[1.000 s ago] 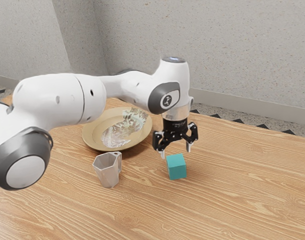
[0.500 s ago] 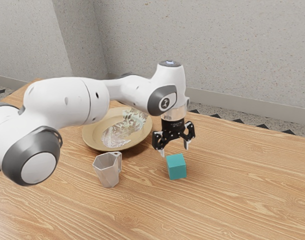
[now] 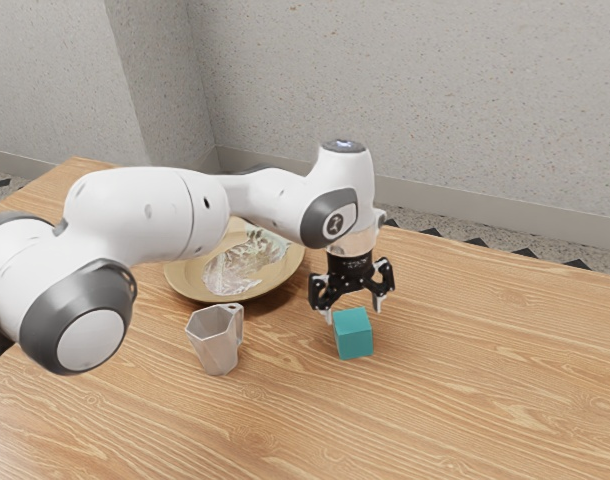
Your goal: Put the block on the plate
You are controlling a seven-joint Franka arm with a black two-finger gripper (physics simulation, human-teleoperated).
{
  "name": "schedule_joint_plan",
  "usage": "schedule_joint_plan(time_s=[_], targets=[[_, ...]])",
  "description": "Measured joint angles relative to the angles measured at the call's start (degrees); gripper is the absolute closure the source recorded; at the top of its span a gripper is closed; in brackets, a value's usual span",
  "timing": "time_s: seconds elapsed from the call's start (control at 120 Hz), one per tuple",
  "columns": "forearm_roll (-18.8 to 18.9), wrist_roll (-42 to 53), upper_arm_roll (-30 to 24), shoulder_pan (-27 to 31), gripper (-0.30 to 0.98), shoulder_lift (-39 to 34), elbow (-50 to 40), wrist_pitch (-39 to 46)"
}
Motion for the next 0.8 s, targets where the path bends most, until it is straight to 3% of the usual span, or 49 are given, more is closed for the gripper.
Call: schedule_joint_plan(time_s=[0.8], targets=[[0.02, 4.01, -1.31, 0.44, 0.0, 1.12, -1.8, 2.1]])
